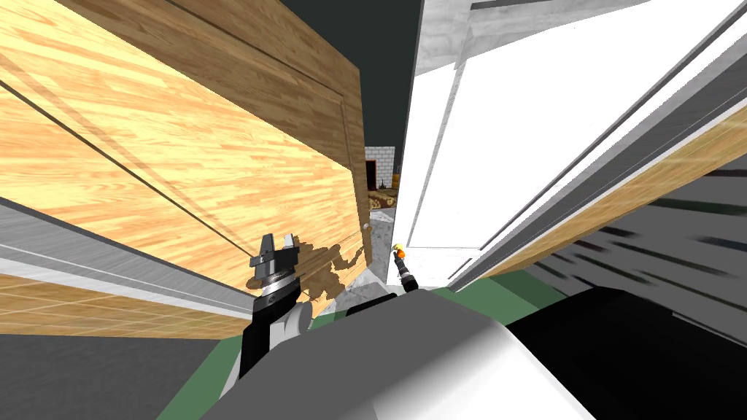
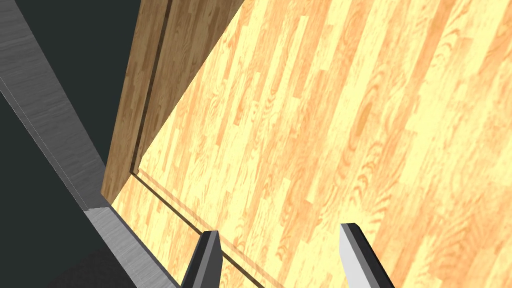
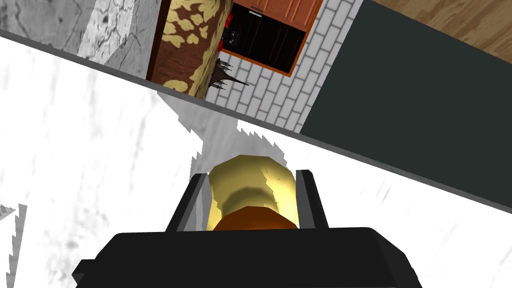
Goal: Push the door open
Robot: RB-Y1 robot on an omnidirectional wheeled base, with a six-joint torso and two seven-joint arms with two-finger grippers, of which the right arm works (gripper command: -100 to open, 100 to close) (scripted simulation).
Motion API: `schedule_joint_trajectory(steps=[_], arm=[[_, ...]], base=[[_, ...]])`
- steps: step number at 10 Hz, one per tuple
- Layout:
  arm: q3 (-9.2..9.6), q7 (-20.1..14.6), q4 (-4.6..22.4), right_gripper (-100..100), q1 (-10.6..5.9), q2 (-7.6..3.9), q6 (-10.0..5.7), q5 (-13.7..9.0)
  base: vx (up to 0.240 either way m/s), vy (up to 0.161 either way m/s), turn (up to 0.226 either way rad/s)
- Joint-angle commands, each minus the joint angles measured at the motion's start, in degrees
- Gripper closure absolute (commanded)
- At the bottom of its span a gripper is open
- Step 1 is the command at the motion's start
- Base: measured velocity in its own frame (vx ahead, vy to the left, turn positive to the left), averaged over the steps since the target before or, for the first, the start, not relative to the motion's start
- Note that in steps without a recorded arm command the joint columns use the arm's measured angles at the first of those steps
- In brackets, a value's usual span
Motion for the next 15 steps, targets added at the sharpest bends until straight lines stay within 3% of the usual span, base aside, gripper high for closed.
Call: schedule_joint_trajectory(steps=[1, 5, 6, 8, 9, 15], arm=[[-2.41, -2.4, 0.6, 100, -0.53, -0.82, -0.59, -0.7], [-3.47, -3.8, 0.6, 100, -0.77, -0.86, -0.58, -0.8], [-4.90, -5.5, 0.6, 100, -1.10, -0.89, -0.57, -1.1], [-4.90, -5.5, 0.6, 100, -1.10, -0.89, -0.57, -1.1], [-6.33, -7.2, 0.7, 100, -1.42, -0.92, -0.55, -1.3], [-6.33, -7.2, 0.7, 100, -1.42, -0.92, -0.55, -1.3]], base=[[0.027, -0.001, 0.125], [0.017, -0.007, 0.034], [-0.007, -0.005, 0.098], [0.012, -0.009, 0.031], [0.025, -0.006, 0.095], [0.006, -0.002, 0.017]])
